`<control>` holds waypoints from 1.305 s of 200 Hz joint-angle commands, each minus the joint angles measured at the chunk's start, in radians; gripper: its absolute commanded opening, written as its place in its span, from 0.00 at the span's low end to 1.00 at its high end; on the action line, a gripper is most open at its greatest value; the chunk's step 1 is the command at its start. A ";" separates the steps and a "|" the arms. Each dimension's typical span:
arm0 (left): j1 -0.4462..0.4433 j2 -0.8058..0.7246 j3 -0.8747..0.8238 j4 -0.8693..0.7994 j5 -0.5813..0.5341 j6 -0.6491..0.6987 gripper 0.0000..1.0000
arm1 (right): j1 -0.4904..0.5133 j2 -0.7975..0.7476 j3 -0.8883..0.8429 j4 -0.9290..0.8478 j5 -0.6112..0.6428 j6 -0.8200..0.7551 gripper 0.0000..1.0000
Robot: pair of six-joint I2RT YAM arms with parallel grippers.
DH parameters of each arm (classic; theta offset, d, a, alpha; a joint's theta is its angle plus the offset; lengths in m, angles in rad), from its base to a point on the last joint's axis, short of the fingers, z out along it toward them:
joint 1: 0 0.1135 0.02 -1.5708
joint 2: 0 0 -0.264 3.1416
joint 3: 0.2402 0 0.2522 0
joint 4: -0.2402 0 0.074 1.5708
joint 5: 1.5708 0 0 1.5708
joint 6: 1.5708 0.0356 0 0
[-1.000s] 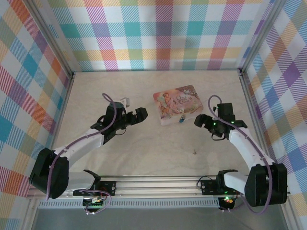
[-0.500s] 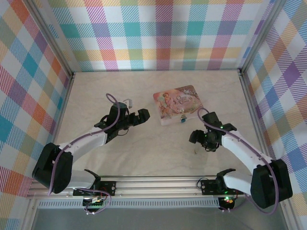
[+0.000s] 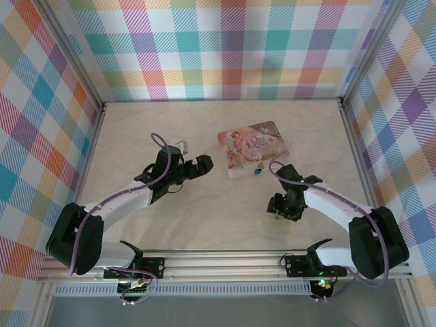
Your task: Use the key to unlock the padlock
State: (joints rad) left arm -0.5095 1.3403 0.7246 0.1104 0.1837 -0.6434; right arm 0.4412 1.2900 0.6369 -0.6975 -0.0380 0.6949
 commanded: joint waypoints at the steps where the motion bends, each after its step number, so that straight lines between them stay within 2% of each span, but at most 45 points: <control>1: -0.012 0.000 0.016 0.017 -0.010 -0.008 1.00 | 0.011 0.017 0.007 -0.006 -0.003 0.010 0.53; 103: -0.012 0.007 0.022 0.002 -0.015 -0.003 1.00 | 0.024 0.064 0.014 -0.009 0.004 0.021 0.30; 195: -0.012 -0.001 0.025 -0.010 -0.023 0.005 1.00 | 0.031 0.049 0.017 -0.029 0.004 0.025 0.13; 224: -0.012 -0.008 0.024 -0.018 -0.033 0.010 1.00 | 0.032 0.040 0.018 -0.037 0.010 0.024 0.11; 261: -0.012 -0.018 0.025 -0.026 -0.044 0.014 1.00 | 0.034 0.024 0.020 -0.043 0.012 0.029 0.02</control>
State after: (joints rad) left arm -0.5095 1.3418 0.7246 0.1028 0.1631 -0.6403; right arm 0.4656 1.3312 0.6437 -0.7025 -0.0296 0.7063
